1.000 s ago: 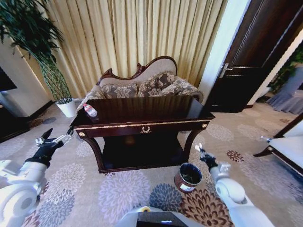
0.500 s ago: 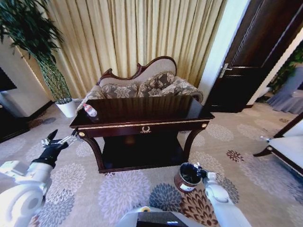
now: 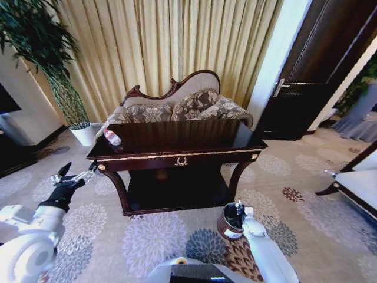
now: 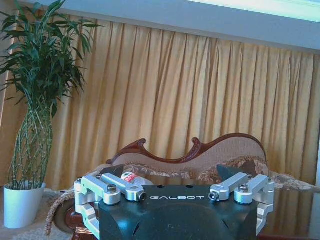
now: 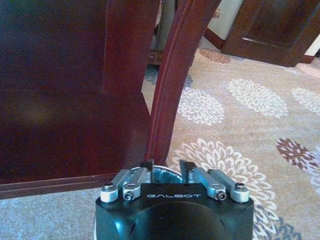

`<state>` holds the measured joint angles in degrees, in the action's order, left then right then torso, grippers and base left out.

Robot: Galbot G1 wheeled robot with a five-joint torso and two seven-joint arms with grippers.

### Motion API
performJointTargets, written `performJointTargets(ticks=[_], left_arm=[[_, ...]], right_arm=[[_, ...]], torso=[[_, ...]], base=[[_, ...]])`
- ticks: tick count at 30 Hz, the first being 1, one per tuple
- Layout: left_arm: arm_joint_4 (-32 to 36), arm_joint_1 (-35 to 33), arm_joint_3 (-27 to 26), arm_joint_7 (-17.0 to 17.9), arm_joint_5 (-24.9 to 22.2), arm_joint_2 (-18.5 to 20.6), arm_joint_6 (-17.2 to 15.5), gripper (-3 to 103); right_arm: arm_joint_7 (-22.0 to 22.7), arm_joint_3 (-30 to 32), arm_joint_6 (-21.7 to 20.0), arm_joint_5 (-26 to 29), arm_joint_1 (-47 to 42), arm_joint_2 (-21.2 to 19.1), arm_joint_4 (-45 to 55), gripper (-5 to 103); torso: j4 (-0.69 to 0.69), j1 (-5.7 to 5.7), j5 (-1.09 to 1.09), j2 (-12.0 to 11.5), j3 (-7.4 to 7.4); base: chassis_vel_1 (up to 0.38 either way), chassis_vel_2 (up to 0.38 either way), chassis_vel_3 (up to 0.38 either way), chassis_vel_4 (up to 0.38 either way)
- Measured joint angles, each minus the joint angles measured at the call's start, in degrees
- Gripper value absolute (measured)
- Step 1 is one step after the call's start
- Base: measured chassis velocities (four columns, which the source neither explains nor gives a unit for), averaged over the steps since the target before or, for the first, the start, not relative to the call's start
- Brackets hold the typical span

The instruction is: Move to the front of the table and place the trash on the table into the trash bin.

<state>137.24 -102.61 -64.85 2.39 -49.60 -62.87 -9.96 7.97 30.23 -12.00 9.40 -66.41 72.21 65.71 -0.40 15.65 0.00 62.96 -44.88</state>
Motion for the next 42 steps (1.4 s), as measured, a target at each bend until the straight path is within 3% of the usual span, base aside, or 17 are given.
performJointTargets(ticks=[2, 4, 5, 8, 10, 11, 12, 14, 17, 18, 19, 29, 42], left_arm=[[0.2, -0.2, -0.1, -0.2, 0.2, -0.3, 0.1, 100], [0.2, -0.3, -0.1, -0.2, 0.2, -0.4, 0.2, 100], [0.3, -0.3, -0.1, -0.2, 0.2, -0.4, 0.2, 100], [0.4, -0.3, -0.1, -0.2, 0.2, -0.4, 0.2, 100], [0.4, -0.1, -0.1, -0.2, 0.2, -0.4, 0.2, 100], [0.3, 0.0, 0.0, -0.2, 0.2, -0.4, 0.2, 100], [0.3, 0.0, 0.0, -0.2, 0.2, -0.4, 0.2, 100], [0.3, 0.3, 0.5, -0.1, 0.4, -0.4, 0.2, 100], [0.1, 0.6, 1.1, -0.1, 0.6, -0.3, 0.2, 100], [0.1, 0.7, 1.3, -0.1, 0.7, -0.3, 0.2, 100], [0.0, 0.9, 1.6, -0.1, 0.8, -0.3, 0.2, 100], [-0.1, 1.2, 2.6, -0.1, 1.5, -1.0, 0.4, 100], [-0.1, 0.6, 2.3, -1.0, 2.3, -2.0, 1.5, 100]], right_arm=[[0.6, 0.1, 0.1, 0.1, -0.3, 0.0, 0.6, 41], [0.9, 0.3, 0.7, 0.5, -0.6, 0.0, 1.4, 41], [1.0, 0.4, 1.8, 1.4, -1.2, 0.0, 2.9, 51], [0.9, 0.8, 3.3, 3.3, -2.3, -0.1, 6.3, 57], [0.7, 1.2, 4.6, 6.8, -4.7, -0.6, 14.7, 63], [0.5, 1.7, 5.2, 7.4, -5.9, -0.7, 19.3, 74], [0.5, 1.7, 5.2, 7.4, -5.9, -0.7, 19.3, 74], [0.4, 2.3, 5.3, 8.7, -7.8, -0.9, 27.3, 85], [0.7, 2.5, 4.1, 10.7, -9.6, -1.4, 36.6, 85], [0.6, 2.5, 3.6, 11.2, -10.3, -1.7, 40.1, 95], [0.6, 2.4, 2.5, 11.8, -11.8, -2.3, 46.5, 98], [2.3, -2.7, -2.8, 11.9, -15.2, -4.4, 69.5, 100], [1.5, -3.6, -2.9, 10.1, -15.5, -4.4, 70.3, 100]], torso=[[0.00, 0.00, 0.01, 0.0, 0.00], [0.00, 0.00, 0.00, 0.0, 0.00], [0.00, 0.00, 0.01, 0.0, 0.00], [0.00, 0.00, 0.01, 0.0, 0.00], [0.00, 0.00, 0.01, 0.0, 0.00], [0.00, 0.00, 0.00, 0.0, 0.00], [0.00, 0.00, 0.00, 0.0, 0.00], [0.00, 0.00, -0.01, 0.0, 0.00], [0.02, 0.00, -0.01, 0.0, 0.00], [0.00, 0.00, -0.01, 0.0, 0.00], [0.00, 0.00, -0.01, 0.0, 0.00], [0.00, 0.00, -0.01, 0.0, 0.01], [0.00, 0.00, 0.01, 0.0, 0.01]], base=[[0.000, 0.000, 0.000, 0.000], [0.000, 0.000, 0.000, 0.000], [0.000, 0.000, 0.000, 0.000], [0.000, 0.000, 0.000, 0.000], [0.000, 0.000, 0.000, 0.000], [0.000, 0.000, 0.000, 0.000], [0.000, 0.000, 0.000, 0.000], [0.000, 0.000, 0.000, 0.000], [0.000, 0.000, 0.000, 0.000], [0.000, 0.000, 0.000, 0.000], [0.000, 0.000, 0.000, 0.000], [0.000, 0.000, 0.000, 0.000], [0.000, 0.000, 0.000, 0.000]])
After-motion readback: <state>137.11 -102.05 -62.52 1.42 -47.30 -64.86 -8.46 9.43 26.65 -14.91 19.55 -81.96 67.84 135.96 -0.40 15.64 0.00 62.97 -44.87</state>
